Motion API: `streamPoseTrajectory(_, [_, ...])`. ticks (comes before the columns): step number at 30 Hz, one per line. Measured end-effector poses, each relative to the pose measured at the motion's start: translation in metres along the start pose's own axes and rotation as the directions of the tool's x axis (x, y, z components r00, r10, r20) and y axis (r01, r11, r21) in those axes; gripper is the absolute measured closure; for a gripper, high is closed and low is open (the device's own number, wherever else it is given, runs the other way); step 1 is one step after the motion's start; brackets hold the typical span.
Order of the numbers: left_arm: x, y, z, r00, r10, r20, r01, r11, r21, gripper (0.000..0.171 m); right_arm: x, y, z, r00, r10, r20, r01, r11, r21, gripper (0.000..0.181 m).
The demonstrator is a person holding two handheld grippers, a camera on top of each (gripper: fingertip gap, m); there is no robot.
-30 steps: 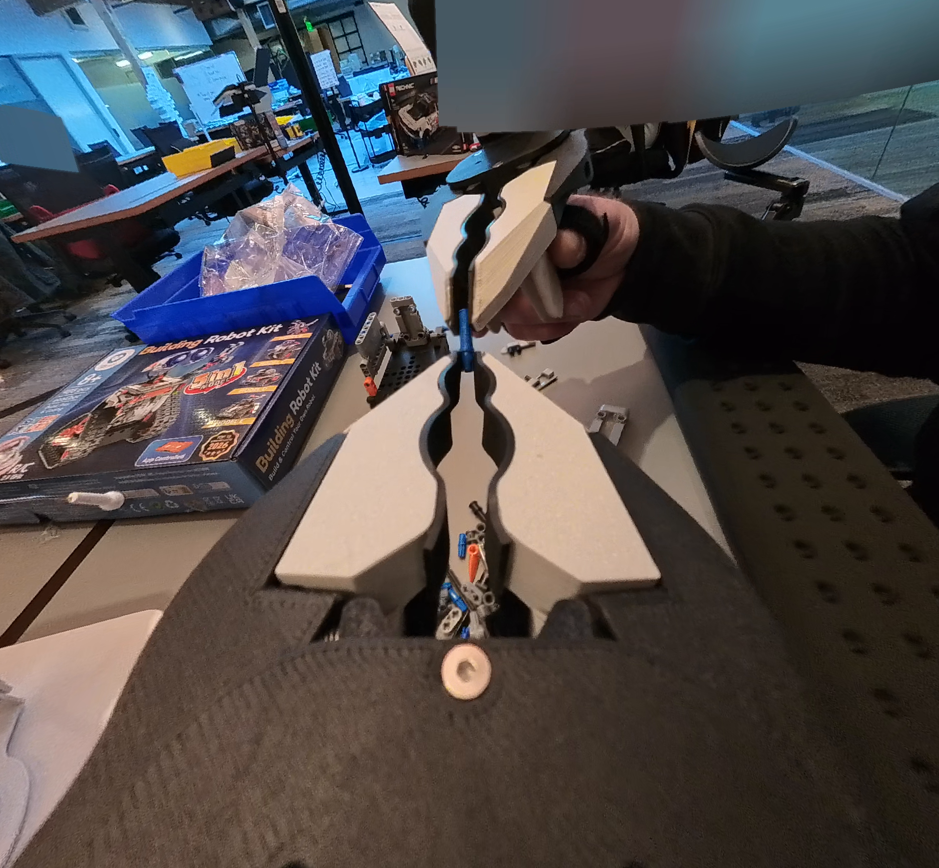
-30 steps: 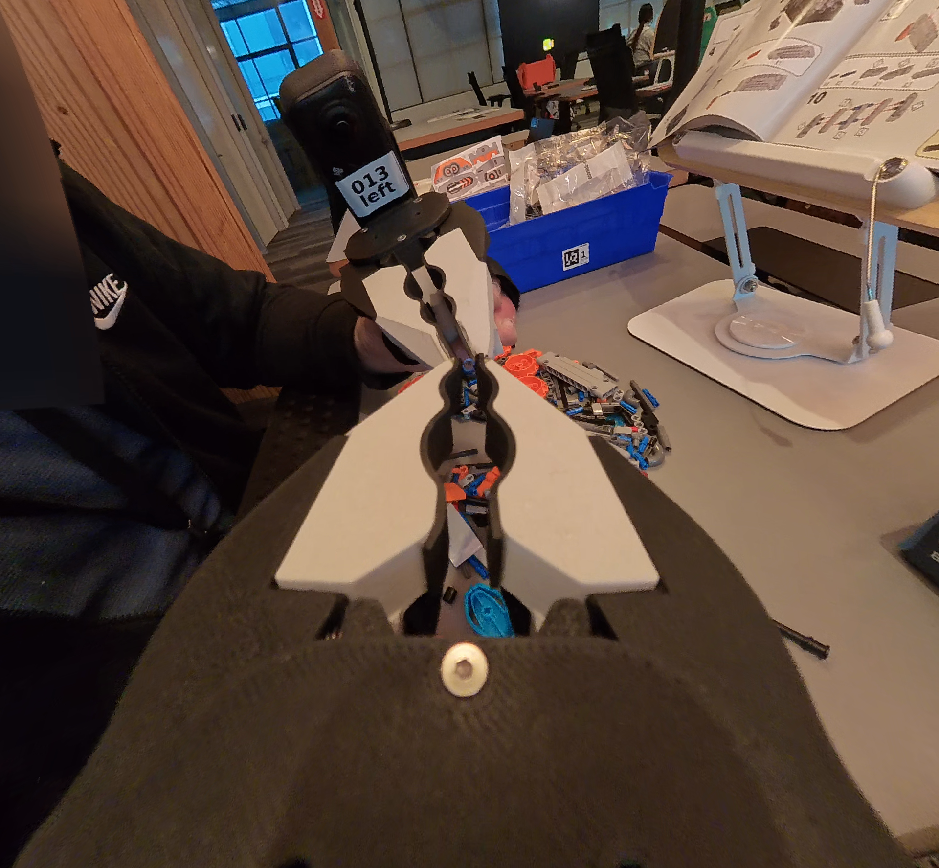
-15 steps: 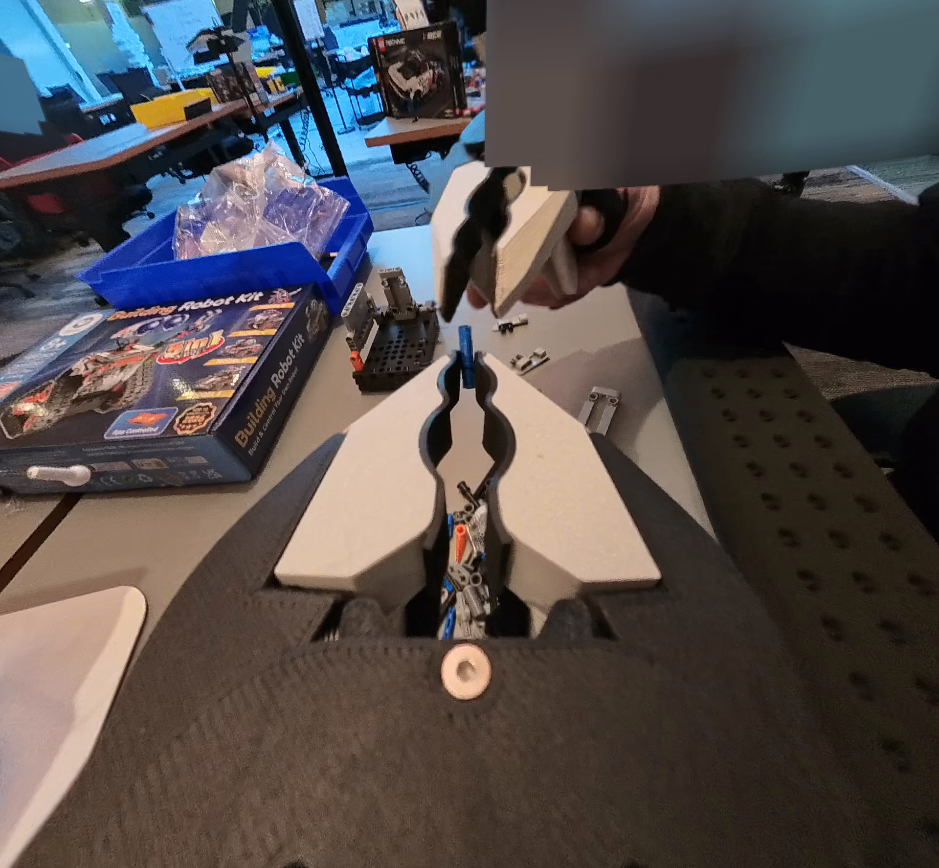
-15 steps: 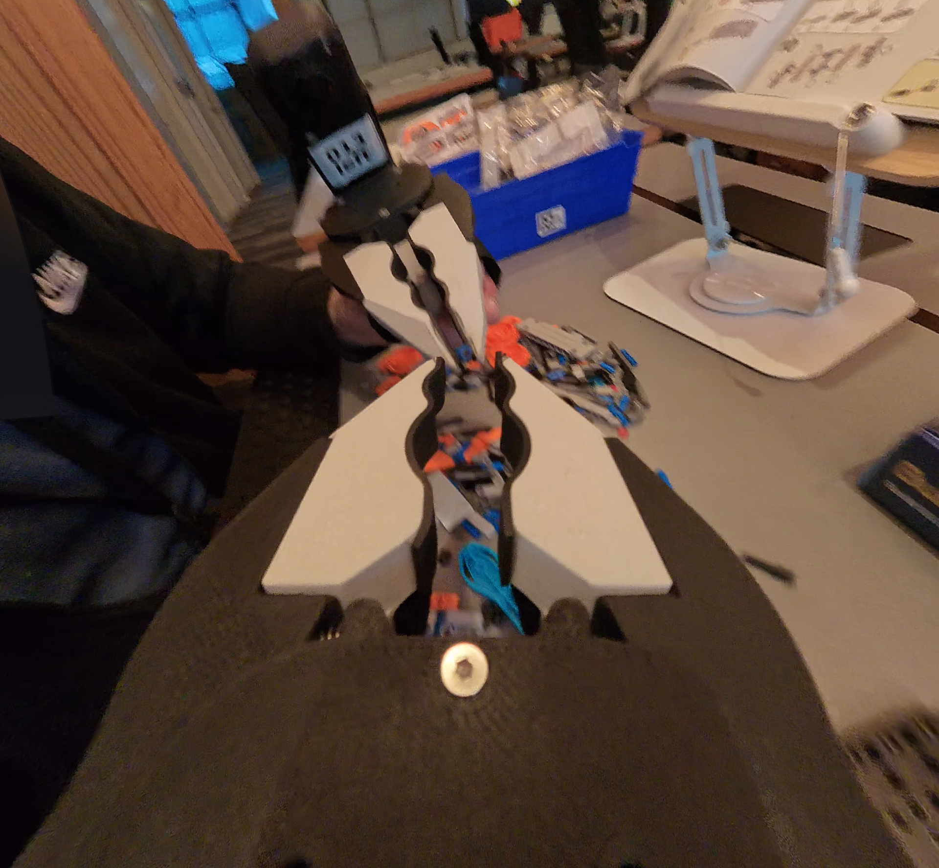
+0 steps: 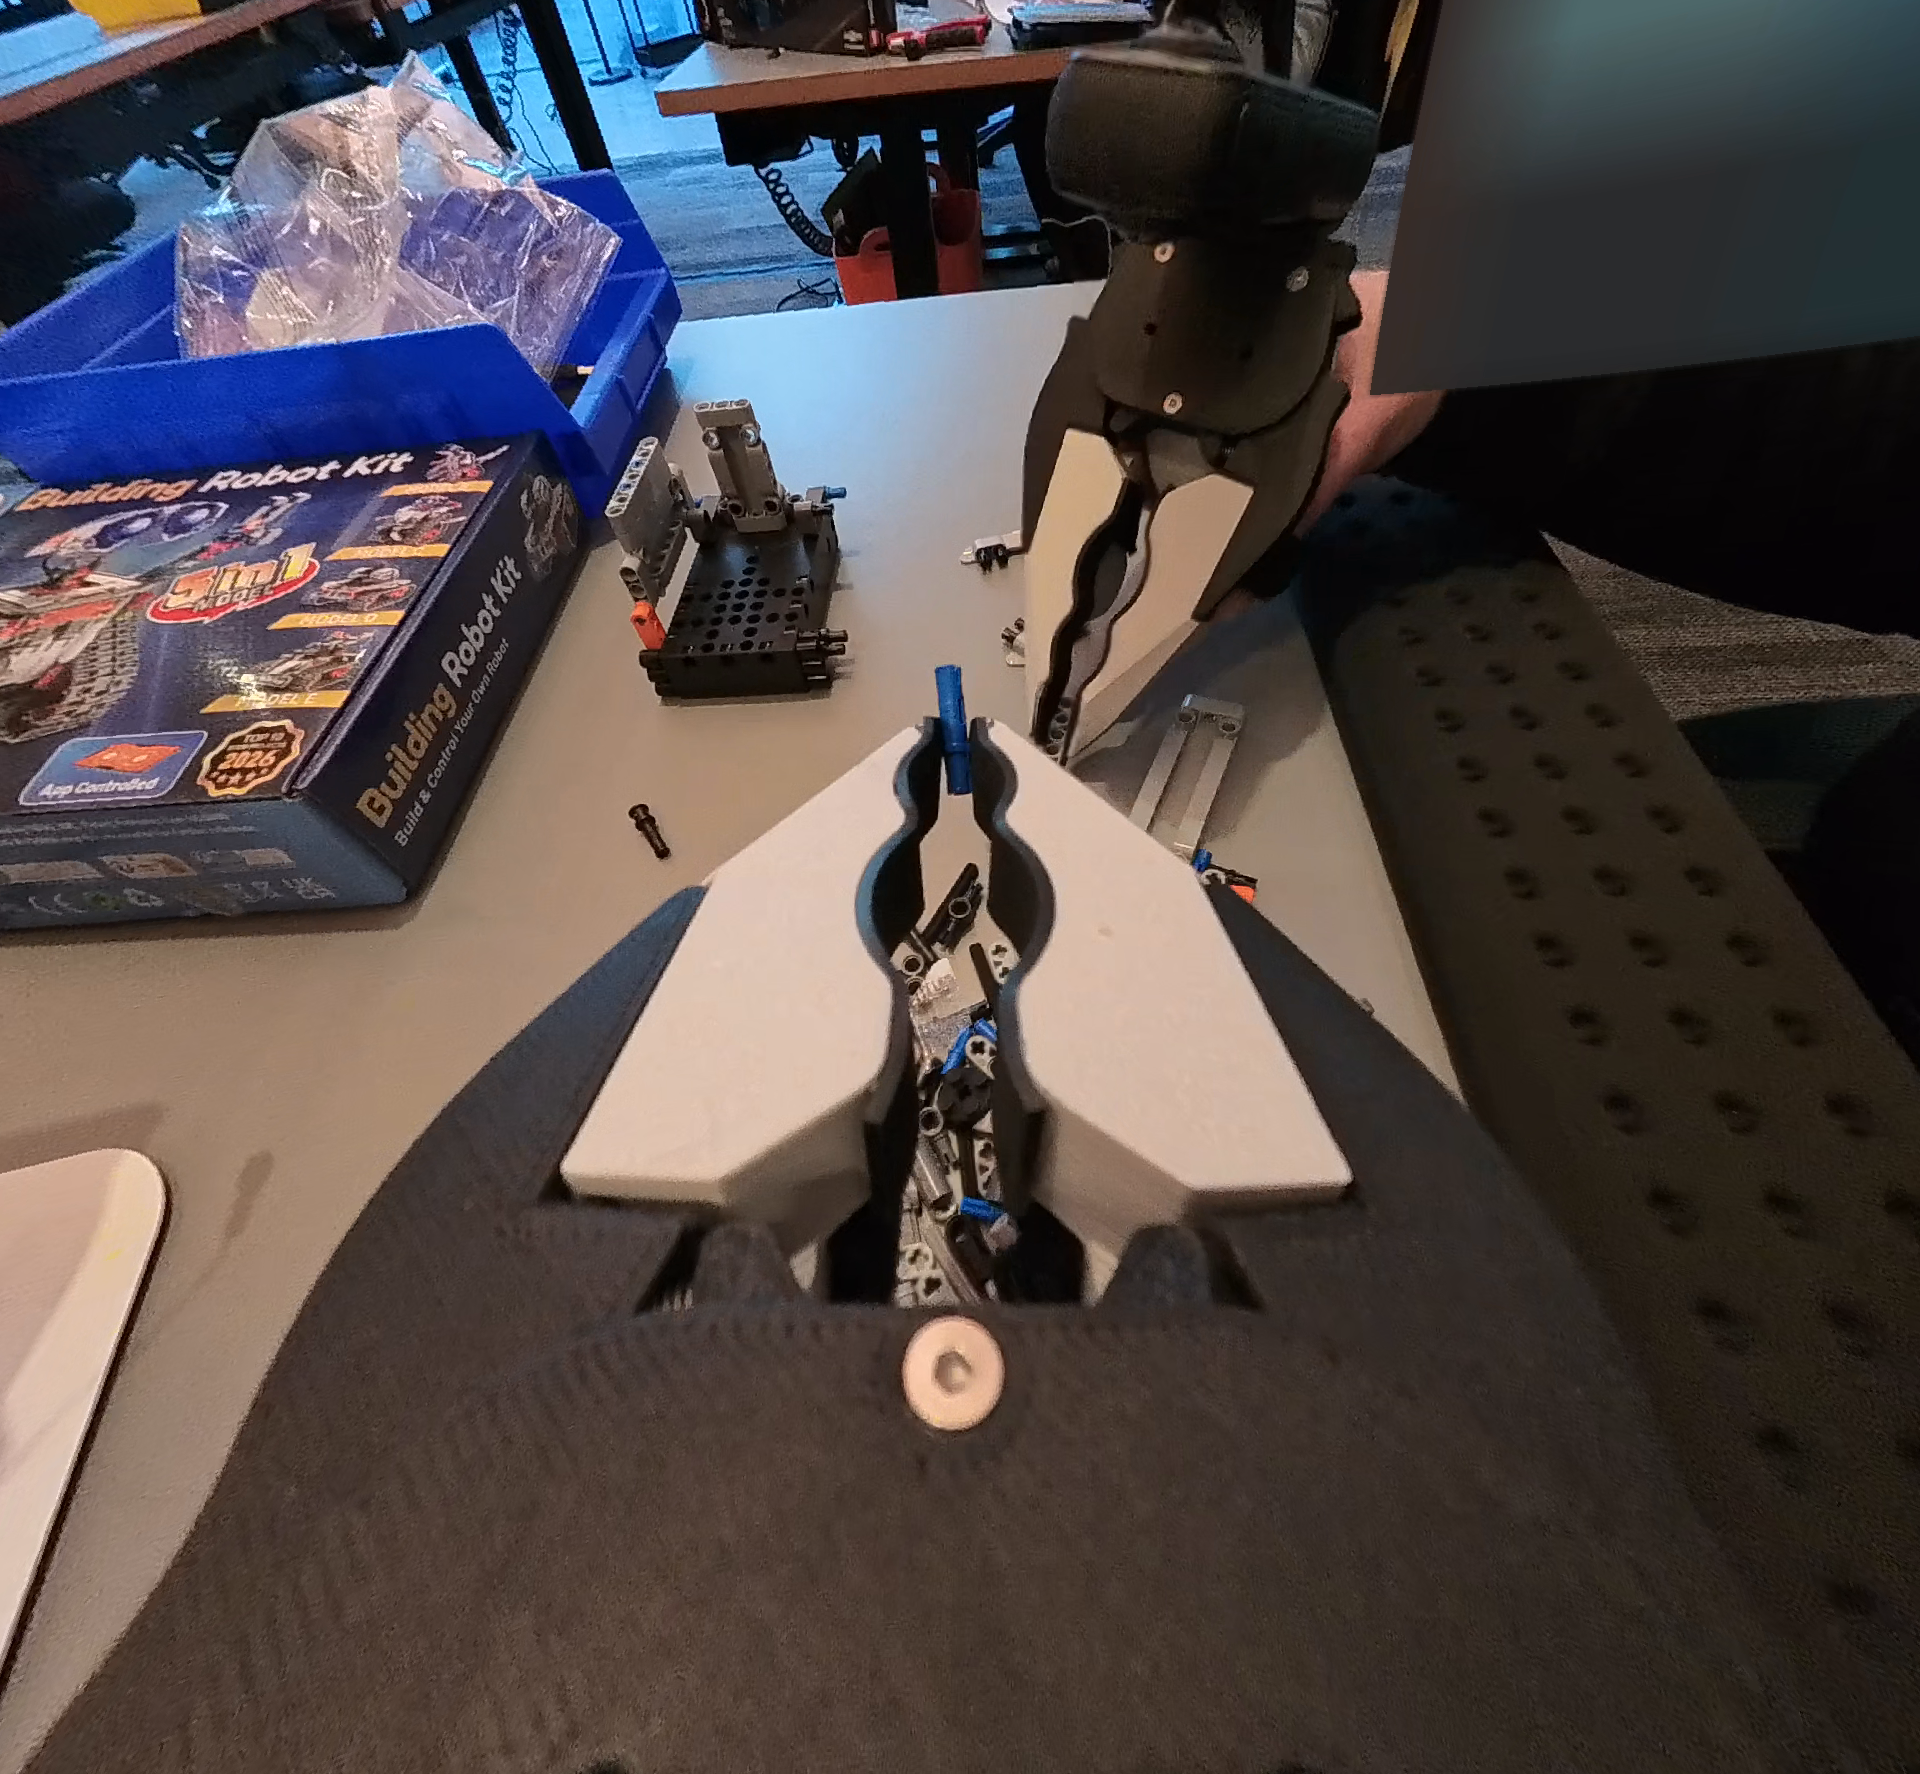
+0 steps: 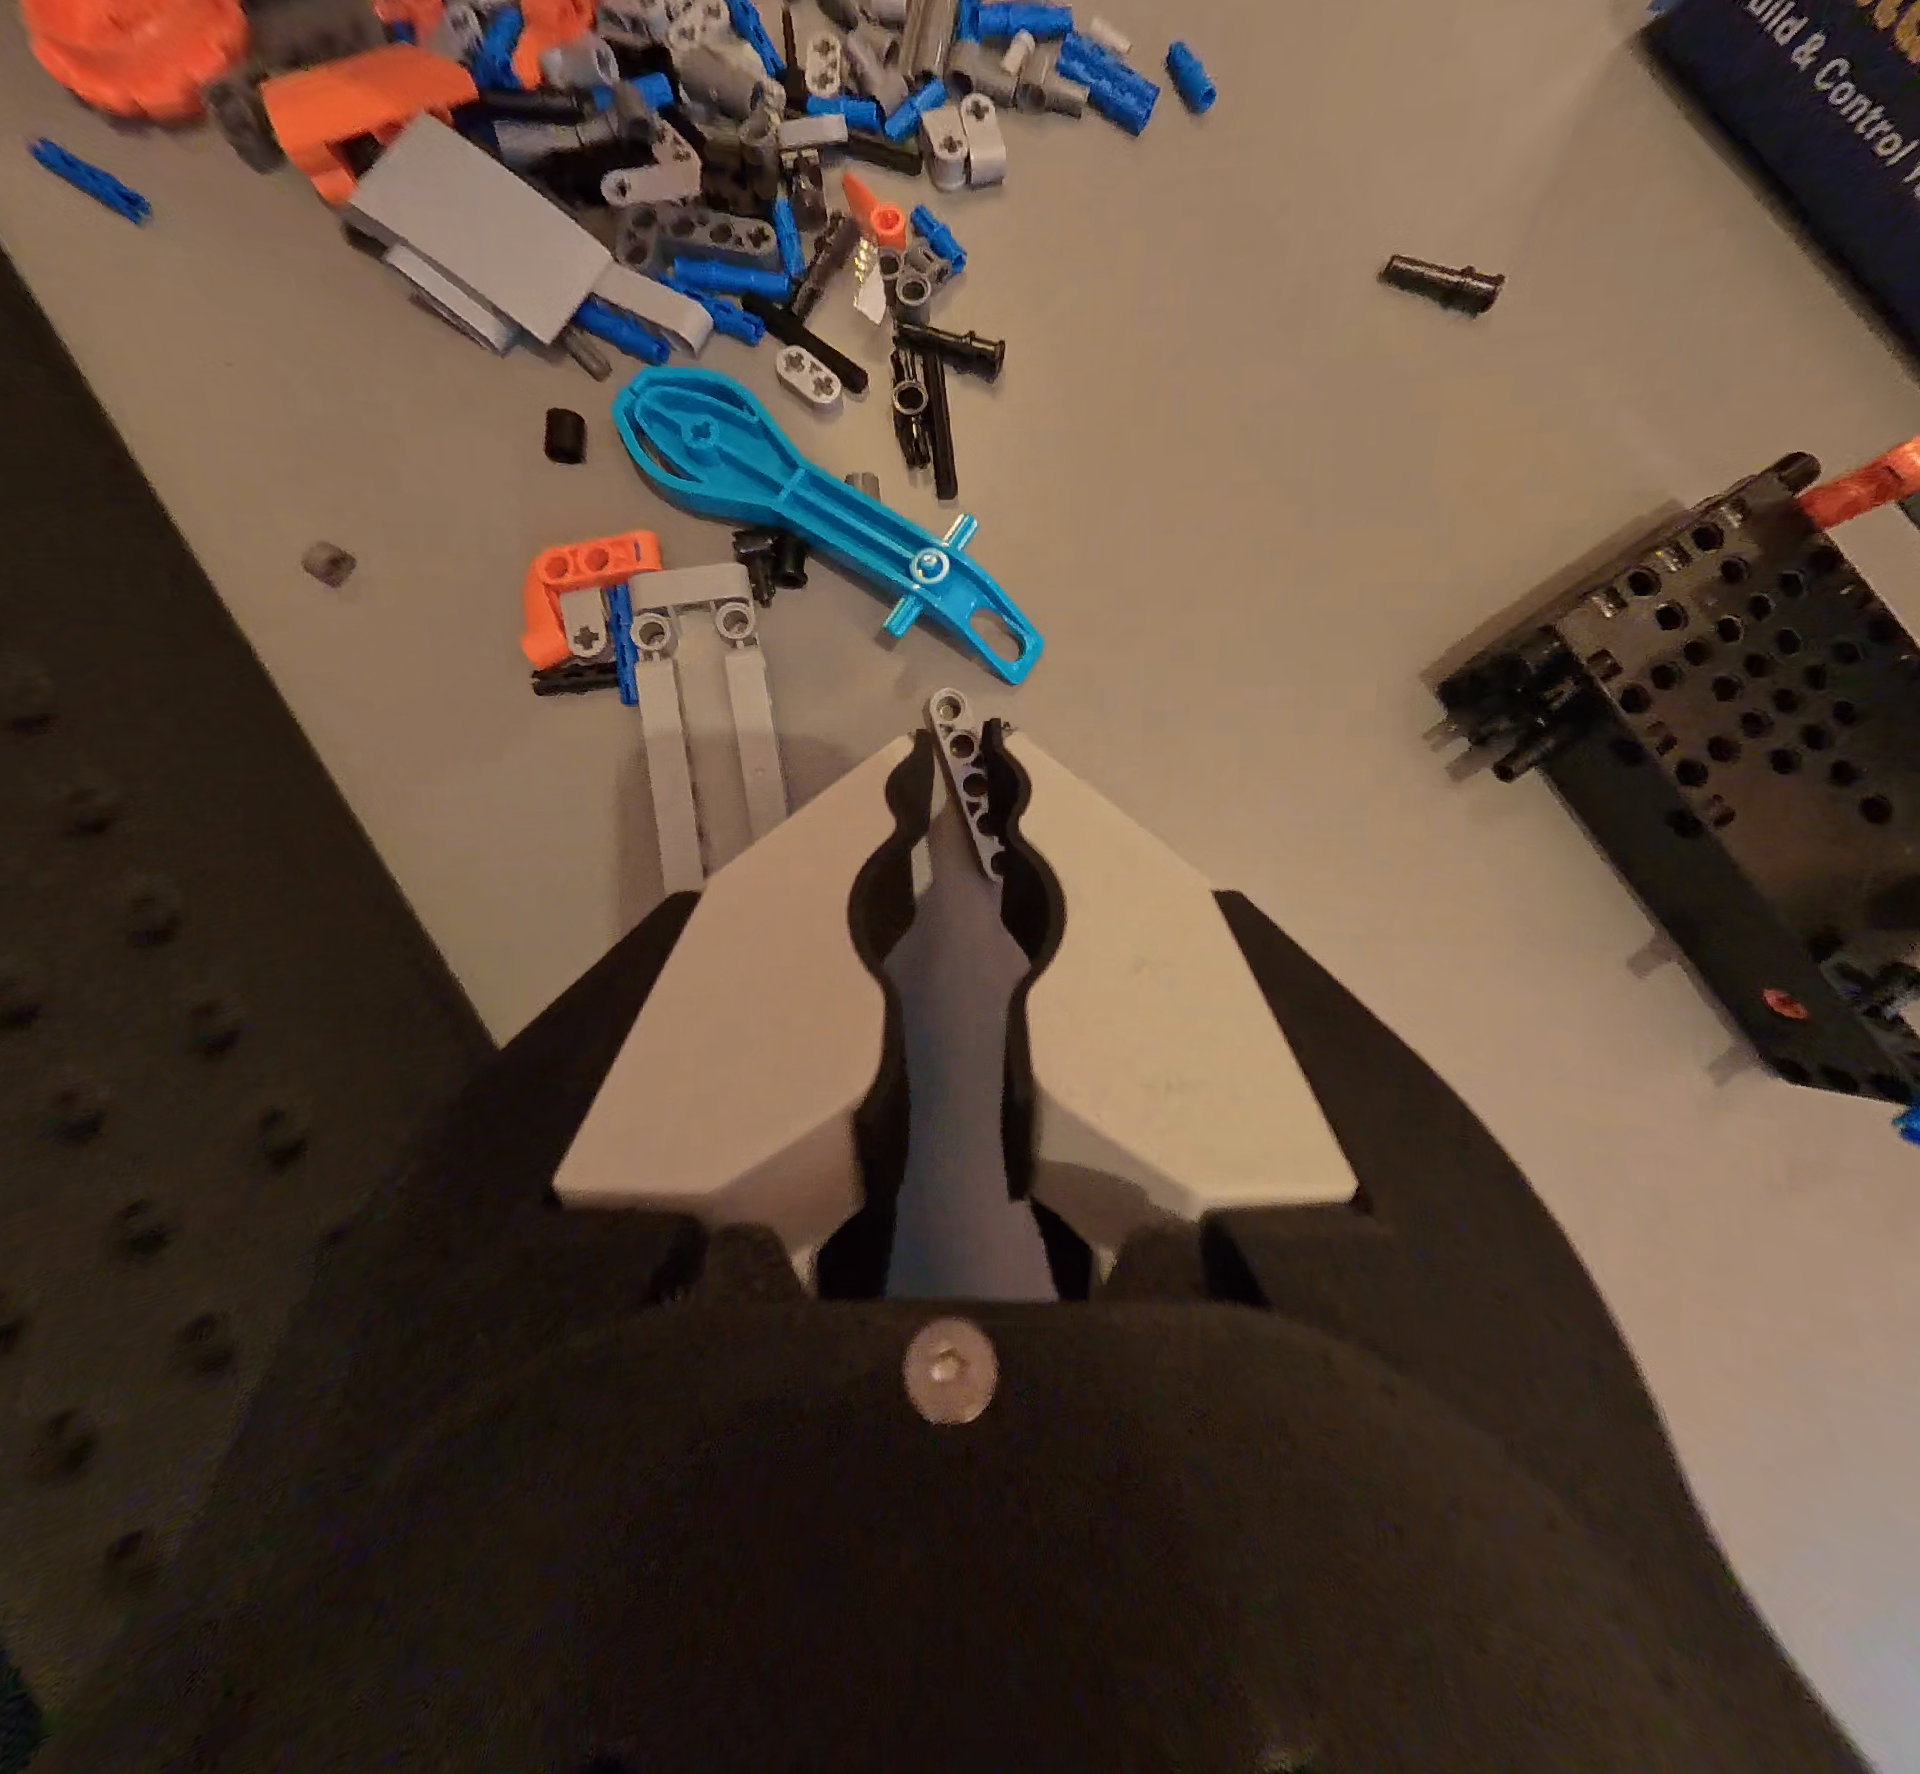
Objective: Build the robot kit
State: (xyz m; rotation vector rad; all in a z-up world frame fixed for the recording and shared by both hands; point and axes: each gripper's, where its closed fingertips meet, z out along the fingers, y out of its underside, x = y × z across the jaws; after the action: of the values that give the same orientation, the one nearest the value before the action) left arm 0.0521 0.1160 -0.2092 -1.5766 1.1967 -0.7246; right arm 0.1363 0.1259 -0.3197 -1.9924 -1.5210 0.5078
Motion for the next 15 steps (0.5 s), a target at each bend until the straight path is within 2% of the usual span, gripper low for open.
streamPoseTrajectory(7, [0.0024, 0.0047, 0.004, 1.0, 0.014, -0.007, -0.014, 1.0, -0.021, 0.17, -0.0046, -0.0026, 0.004, 0.999, -0.004, 0.032, 0.004, 1.0, 0.005, 0.181])
streamPoseTrajectory(9, [0.0028, 0.0051, 0.0042, 1.0, 0.013, -0.011, -0.014, 1.0, -0.022, 0.17, -0.0071, -0.0032, 0.004, 0.999, 0.008, 0.049, -0.009, 1.0, 0.01, 0.173])
streamPoseTrajectory(15, [0.0038, 0.0051, 0.0036, 1.0, 0.016, -0.018, -0.016, 1.0, -0.021, 0.17, -0.0032, -0.0066, 0.0044, 0.998, -0.06, 0.027, 0.061, 0.998, -0.023, 0.166])
